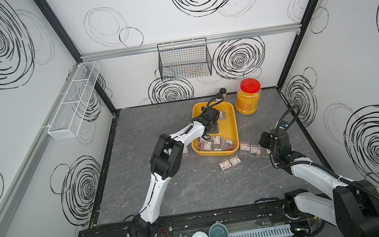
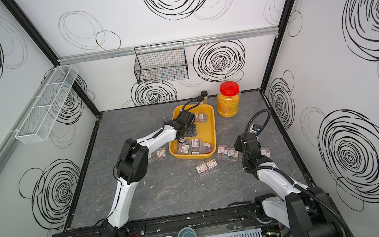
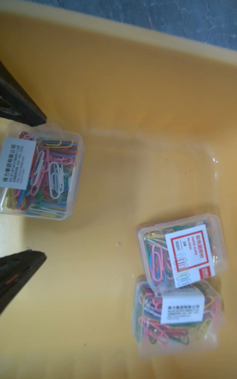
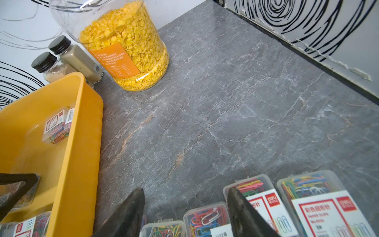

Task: Take the paper clips out of the storage box
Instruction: Pick up the boxed paper clips from the storage box.

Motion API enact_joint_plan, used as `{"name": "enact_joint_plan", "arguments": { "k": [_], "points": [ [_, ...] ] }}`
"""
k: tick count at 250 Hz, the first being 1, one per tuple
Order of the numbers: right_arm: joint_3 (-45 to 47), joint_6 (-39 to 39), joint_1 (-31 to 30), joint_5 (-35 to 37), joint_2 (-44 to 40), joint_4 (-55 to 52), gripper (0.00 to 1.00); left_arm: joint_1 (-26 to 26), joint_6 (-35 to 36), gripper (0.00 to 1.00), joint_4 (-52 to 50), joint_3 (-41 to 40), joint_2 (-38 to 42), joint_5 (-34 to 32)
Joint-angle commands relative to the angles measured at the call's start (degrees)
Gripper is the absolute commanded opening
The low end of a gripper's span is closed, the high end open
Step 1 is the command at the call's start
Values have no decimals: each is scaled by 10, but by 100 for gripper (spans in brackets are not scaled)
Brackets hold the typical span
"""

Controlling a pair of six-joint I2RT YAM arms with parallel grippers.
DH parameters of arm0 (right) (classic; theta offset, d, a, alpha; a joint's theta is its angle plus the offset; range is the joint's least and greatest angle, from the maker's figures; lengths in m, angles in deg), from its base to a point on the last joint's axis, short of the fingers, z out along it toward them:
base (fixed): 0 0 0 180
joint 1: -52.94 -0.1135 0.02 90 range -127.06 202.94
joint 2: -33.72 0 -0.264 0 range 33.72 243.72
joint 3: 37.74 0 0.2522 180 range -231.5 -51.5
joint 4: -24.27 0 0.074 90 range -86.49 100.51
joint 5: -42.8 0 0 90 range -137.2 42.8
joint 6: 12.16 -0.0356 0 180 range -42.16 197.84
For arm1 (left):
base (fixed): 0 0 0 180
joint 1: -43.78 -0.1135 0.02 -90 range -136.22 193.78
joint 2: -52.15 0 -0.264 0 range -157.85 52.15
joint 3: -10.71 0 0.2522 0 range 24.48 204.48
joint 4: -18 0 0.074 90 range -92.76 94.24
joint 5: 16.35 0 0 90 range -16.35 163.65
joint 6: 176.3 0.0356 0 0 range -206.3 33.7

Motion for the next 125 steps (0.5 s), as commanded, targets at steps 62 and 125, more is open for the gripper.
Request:
{"name": "enact_joint_plan", "arguments": {
  "k": [62, 125],
  "points": [
    [0, 12, -13, 17, 10, 17, 67, -15, 7, 99, -29, 13, -36, 8],
    [-1, 14, -23, 26, 14, 18, 68, -7, 3, 99, -53, 25, -46, -48]
  ]
}}
